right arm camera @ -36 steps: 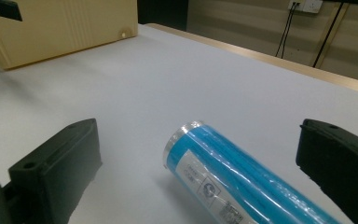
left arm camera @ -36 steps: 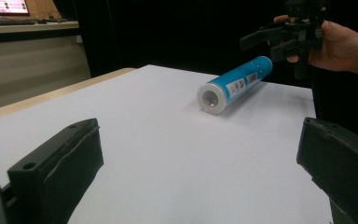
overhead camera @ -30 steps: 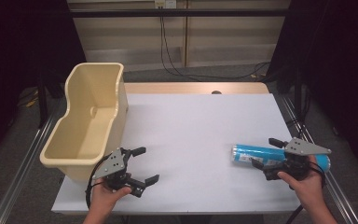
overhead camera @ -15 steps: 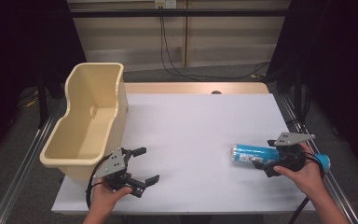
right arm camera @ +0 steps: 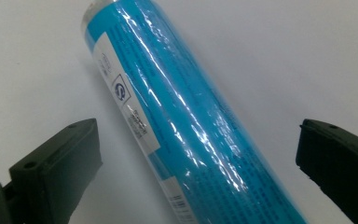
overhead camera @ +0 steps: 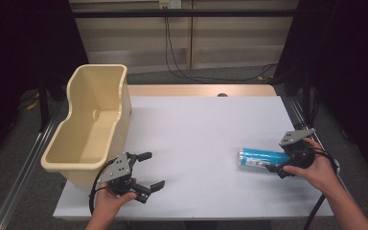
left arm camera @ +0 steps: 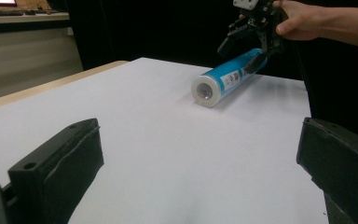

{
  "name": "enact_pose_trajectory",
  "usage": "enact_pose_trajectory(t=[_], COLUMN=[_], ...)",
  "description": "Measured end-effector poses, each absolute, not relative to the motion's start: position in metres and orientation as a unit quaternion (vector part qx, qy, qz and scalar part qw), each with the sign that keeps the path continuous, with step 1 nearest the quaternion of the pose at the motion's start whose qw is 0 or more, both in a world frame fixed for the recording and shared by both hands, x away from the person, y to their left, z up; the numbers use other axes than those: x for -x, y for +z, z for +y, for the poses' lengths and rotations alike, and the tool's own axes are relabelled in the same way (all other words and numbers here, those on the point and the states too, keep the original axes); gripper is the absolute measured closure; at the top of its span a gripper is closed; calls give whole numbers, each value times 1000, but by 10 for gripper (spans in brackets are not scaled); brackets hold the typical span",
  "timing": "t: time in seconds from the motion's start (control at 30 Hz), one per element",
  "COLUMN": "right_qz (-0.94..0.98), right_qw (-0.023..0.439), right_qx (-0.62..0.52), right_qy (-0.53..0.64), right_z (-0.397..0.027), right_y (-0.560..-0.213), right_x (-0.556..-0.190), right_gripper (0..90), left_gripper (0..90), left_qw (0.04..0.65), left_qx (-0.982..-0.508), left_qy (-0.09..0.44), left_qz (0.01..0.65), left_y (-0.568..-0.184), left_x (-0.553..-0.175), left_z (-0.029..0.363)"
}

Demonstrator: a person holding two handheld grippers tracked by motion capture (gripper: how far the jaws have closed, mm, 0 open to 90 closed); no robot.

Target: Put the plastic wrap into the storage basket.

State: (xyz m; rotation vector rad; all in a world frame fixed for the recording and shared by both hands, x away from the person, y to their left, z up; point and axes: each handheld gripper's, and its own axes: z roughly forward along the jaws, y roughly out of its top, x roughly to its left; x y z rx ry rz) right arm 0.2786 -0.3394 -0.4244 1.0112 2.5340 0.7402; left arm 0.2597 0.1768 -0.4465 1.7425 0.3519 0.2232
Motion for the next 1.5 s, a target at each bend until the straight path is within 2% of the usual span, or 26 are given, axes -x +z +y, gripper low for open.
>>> enact_pose_trajectory(t=[0.43, 0.7, 1.1, 1.33, 1.5], right_qz=[907, 912, 930, 942, 946], right_qw=[127, 123, 149, 159, 130], right_qx=[-333, -328, -277, -241, -225], right_qy=[225, 214, 192, 174, 192], right_z=[-332, -329, -320, -305, -272], right_y=[-437, -446, -455, -453, -452], right_x=[-286, -291, -300, -299, -308], right_gripper=[34, 52, 200, 255, 279], left_gripper=[4, 4, 4, 6, 6], left_qw=[625, 625, 624, 626, 626], left_qx=[-759, -759, -760, -759, -759], left_qy=[96, 97, 95, 95, 96], left_qz=[154, 154, 154, 153, 152], left_y=[-447, -447, -447, -447, -447], left_x=[-260, -259, -259, -260, -260], left_z=[177, 177, 177, 175, 175])
